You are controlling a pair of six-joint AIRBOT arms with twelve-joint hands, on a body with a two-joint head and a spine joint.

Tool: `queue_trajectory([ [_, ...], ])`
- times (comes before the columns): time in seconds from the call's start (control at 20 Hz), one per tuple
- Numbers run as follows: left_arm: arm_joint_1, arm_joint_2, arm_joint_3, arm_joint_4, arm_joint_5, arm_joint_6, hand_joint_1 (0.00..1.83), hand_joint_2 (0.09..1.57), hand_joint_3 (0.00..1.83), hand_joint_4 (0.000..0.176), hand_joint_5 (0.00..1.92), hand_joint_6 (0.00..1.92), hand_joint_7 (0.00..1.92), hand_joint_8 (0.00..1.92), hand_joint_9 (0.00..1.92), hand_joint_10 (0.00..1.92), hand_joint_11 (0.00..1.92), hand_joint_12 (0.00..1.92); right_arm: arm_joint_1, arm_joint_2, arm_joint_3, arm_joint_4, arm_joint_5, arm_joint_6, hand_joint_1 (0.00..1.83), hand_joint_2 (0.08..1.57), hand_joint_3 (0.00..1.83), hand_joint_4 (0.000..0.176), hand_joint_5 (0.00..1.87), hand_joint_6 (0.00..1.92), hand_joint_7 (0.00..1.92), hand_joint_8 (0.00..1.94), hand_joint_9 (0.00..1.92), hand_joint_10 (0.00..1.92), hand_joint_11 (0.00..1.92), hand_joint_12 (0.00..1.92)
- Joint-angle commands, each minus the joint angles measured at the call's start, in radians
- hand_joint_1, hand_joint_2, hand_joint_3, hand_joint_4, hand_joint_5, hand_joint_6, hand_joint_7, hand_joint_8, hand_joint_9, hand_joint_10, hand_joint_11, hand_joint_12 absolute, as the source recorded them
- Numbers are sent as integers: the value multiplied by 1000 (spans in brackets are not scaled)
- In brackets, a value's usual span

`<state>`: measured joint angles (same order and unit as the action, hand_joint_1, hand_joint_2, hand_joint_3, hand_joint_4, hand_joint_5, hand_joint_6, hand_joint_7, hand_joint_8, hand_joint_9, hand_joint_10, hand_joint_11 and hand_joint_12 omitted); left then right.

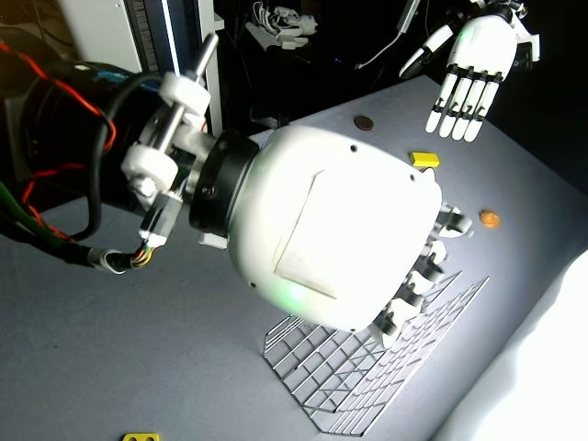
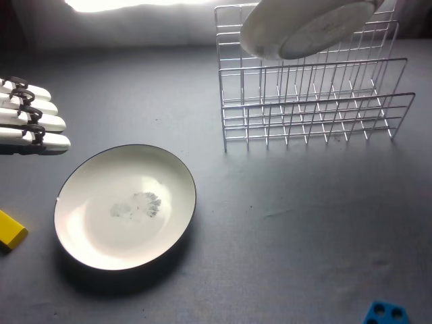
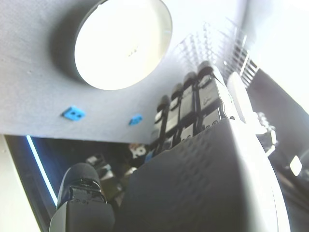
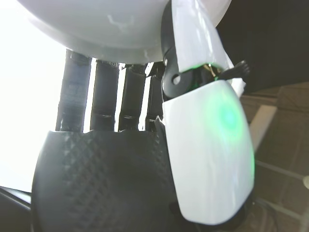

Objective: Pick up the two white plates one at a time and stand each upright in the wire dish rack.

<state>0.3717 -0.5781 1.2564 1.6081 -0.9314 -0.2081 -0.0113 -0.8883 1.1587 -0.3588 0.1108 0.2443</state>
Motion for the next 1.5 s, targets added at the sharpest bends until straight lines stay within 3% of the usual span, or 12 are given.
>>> queue_trajectory([
  [0.0, -16, 3, -1, -67, -14, -2, 0, 1042, 0, 0, 10, 3, 0, 0, 0, 0, 0, 0, 12, 8, -1, 46, 119, 11, 1363, 1136, 1, 0, 887, 1174, 950, 976, 849, 1197, 752, 1103],
  [0.15, -18, 3, -4, -65, -14, -2, 0, 1039, 0, 0, 20, 6, 0, 0, 0, 0, 0, 0, -6, 4, 5, 169, 101, -50, 1365, 1134, 1, 0, 889, 1163, 959, 969, 849, 1201, 752, 1103],
  [0.45, -19, 3, -8, -61, -14, -4, 0, 1047, 3, 0, 27, 9, 7, 2, 0, 0, 0, 0, -25, -15, 50, 333, 69, -64, 1364, 1136, 0, 0, 890, 1158, 956, 976, 847, 1204, 735, 1127],
  [1.45, -20, -1, -12, -53, -14, -5, 0, 1048, 2, 0, 10, 3, 0, 0, 0, 0, 0, 0, -6, -105, 179, 528, -47, -64, 1368, 1126, 0, 0, 920, 1127, 960, 953, 872, 1169, 783, 1086],
])
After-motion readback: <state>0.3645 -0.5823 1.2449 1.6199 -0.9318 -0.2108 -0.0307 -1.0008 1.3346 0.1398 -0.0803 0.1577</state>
